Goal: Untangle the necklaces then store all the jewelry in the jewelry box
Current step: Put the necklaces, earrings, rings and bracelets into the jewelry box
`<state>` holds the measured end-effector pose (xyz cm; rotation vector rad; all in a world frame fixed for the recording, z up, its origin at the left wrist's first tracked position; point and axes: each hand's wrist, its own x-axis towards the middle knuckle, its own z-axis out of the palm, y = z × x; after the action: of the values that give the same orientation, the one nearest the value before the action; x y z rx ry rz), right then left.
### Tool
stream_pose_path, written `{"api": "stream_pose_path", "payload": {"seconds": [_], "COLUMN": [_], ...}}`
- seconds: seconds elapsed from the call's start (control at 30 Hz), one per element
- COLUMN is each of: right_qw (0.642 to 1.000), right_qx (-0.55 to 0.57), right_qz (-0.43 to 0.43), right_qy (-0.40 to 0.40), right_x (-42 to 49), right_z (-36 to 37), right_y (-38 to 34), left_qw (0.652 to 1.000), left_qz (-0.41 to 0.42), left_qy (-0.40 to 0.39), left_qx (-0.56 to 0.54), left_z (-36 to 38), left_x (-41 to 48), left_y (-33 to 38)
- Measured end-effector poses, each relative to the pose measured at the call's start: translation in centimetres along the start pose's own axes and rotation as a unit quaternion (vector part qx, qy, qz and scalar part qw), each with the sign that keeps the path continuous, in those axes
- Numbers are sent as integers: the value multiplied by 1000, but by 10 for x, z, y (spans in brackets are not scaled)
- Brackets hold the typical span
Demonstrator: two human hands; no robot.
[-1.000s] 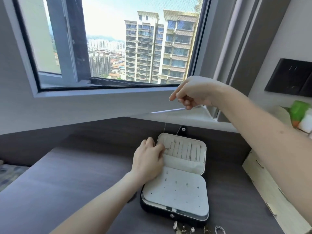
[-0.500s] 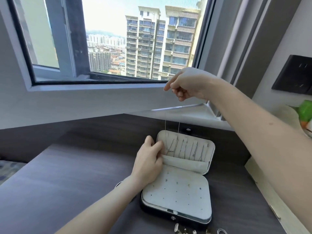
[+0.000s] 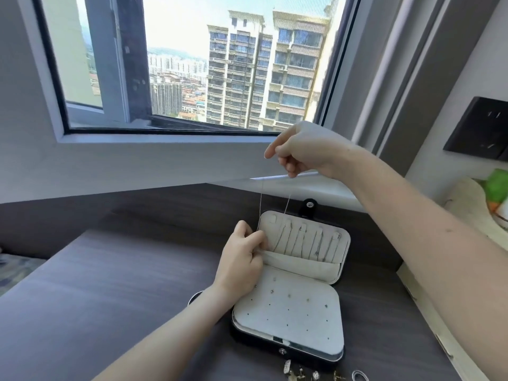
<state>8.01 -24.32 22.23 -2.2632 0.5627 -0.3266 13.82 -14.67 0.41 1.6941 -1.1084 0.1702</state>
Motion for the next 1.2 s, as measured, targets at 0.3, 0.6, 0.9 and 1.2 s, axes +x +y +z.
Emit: {"api": "stream_pose_path", "payload": {"seconds": [0.3, 0.6, 0.9, 1.2], "right_qw": [995, 982, 939, 821], "right_qx": [-97, -189, -310, -494], "right_qz": [15, 9, -116, -167], "right_qy": [-25, -9, 91, 232], "right_x": [-3, -1, -2, -1], "right_z": [24, 51, 73, 95], "right_y": [23, 58, 88, 109], "left_qw": [1000, 1000, 1000, 1000], "left_qz": [-8, -13, -20, -25], "left_qy": [-3, -10, -15, -10], "left_qx": [4, 11, 13, 4], "left_z": [2, 3, 4, 5], "left_x": [1, 2, 3, 2], "left_y": [0, -1, -3, -4]}}
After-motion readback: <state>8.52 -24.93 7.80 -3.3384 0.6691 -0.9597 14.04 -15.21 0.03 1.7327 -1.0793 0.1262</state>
